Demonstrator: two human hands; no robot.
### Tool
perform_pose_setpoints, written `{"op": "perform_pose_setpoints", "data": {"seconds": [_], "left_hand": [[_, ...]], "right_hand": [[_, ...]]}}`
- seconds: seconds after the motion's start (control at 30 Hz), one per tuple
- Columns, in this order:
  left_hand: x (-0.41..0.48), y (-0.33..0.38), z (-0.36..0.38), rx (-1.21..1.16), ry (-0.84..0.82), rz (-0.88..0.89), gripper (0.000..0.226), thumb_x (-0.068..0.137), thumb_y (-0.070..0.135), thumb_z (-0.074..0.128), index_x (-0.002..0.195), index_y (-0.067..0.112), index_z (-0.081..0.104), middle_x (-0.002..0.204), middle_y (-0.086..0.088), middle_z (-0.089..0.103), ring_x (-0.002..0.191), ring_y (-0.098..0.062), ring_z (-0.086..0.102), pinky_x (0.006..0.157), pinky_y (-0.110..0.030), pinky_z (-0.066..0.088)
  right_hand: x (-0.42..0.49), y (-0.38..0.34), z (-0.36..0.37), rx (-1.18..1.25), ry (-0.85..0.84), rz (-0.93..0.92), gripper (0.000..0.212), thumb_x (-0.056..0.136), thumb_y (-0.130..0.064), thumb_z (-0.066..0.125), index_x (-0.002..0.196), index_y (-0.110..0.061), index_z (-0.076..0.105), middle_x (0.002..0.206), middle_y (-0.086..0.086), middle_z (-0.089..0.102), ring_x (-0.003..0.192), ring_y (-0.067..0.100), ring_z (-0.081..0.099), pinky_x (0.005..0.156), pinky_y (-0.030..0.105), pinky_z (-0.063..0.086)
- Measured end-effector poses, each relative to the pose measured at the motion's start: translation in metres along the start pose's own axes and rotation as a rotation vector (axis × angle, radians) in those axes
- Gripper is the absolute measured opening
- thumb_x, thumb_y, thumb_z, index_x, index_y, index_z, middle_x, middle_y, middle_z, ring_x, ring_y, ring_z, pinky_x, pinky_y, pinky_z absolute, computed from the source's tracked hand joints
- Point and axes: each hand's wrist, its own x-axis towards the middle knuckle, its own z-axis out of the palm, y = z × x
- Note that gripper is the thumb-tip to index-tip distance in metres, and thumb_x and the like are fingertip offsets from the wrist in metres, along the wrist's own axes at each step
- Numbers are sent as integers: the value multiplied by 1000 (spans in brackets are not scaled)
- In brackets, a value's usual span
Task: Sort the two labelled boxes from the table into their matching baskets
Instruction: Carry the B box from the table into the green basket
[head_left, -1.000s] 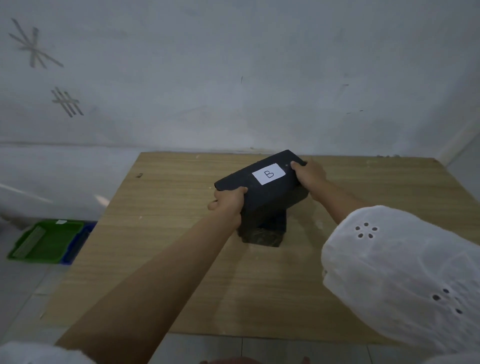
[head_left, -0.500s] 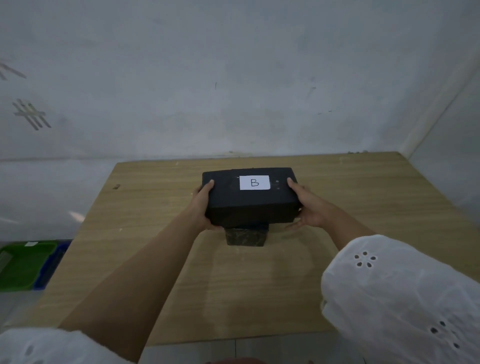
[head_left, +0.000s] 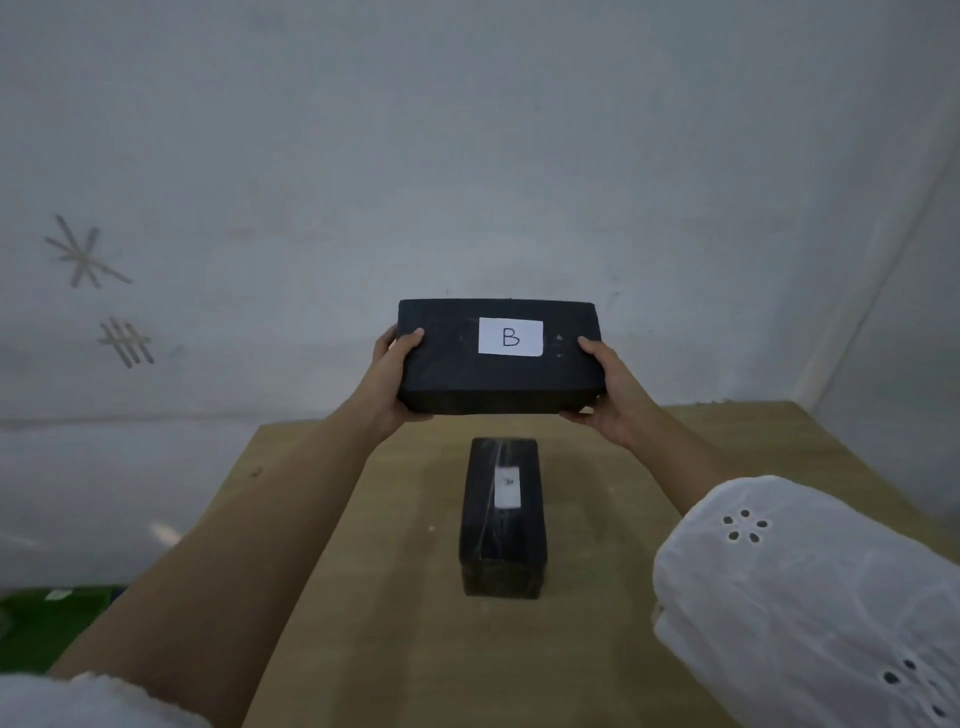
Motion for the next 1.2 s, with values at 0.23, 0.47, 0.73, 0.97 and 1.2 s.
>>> {"op": "perform_pose_setpoints", "data": {"seconds": [0.23, 0.47, 0.73, 0.97, 1.2], "left_hand": [[-6, 85, 16, -17, -141, 333, 45, 84, 35, 61, 124, 45, 42, 111, 13, 63, 98, -16, 64, 69, -37, 56], [-14, 131, 33, -50, -179, 530, 43, 87, 29, 59, 125, 43, 45, 124, 8, 61, 111, -20, 62, 85, -45, 56], [-7, 119, 13, -18, -91, 449, 44, 84, 41, 60, 126, 47, 46, 118, 16, 63, 110, -17, 62, 88, -47, 53], [-6, 105, -59, 44, 84, 143, 50, 79, 53, 59, 126, 39, 46, 121, 5, 56, 103, -23, 55, 65, -42, 52], [-19, 113, -205, 108, 198, -40, 28, 76, 54, 61, 91, 32, 55, 101, -1, 58, 89, -25, 54, 59, -43, 50]], "right_hand": [[-4, -97, 26, 22, -172, -344, 42, 74, -39, 68, 114, -34, 55, 120, -4, 62, 111, 19, 58, 86, 43, 52], [-11, -144, 45, 92, -225, -517, 41, 75, -30, 66, 115, -32, 58, 118, -1, 65, 105, 19, 62, 84, 40, 55], [-6, -130, 59, 14, -148, -449, 37, 78, -37, 62, 115, -34, 55, 118, -5, 64, 107, 17, 60, 83, 42, 51], [-9, -80, 117, -62, -32, -82, 29, 73, -43, 66, 96, -25, 59, 103, -1, 65, 94, 20, 59, 70, 40, 47], [-26, 9, 239, -72, 10, 103, 35, 70, -44, 69, 93, -21, 56, 100, 4, 62, 92, 24, 56, 71, 44, 45]]}}
